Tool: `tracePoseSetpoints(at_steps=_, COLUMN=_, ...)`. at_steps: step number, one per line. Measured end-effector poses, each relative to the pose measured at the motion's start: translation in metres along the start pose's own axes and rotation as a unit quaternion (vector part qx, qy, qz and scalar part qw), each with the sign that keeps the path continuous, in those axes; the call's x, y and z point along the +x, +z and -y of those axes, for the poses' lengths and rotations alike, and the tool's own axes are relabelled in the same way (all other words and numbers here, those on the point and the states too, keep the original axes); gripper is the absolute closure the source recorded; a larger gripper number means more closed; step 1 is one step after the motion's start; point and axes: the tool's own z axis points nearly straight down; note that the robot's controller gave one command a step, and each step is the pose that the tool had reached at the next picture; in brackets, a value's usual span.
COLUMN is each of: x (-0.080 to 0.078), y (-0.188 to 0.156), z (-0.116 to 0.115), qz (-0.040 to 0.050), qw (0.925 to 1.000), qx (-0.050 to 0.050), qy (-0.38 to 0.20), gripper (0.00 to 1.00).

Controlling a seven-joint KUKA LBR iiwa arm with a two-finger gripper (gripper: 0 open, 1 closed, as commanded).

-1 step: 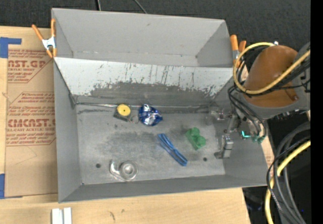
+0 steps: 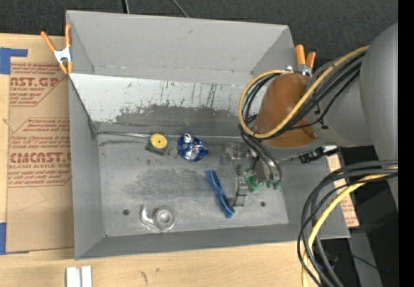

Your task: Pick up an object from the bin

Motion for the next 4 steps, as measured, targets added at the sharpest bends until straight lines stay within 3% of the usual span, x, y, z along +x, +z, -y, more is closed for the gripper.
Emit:
tracePoseSetpoints(at_steps=1, x=0.007, y=-0.012, z=0.074, qz=0.0029, qw=0.9998, qx=0.004, qy=-0.02, gripper=0.0)
tracePoseSetpoints(at_steps=2, x=0.033, y=-0.004, z=0.046, qz=0.0009, qw=0.9987, qx=0.002, qy=-0.052, gripper=0.0)
tracePoseSetpoints(at_steps=3, x=-0.003, y=-0.005, z=0.112, qz=0.0049, qw=0.9992, qx=0.004, qy=-0.039, gripper=0.0)
tracePoseSetpoints(at_steps=4, x=0.045, y=-0.004, z=0.086, qz=0.0003, qw=0.9958, qx=0.002, qy=-0.091, gripper=0.0)
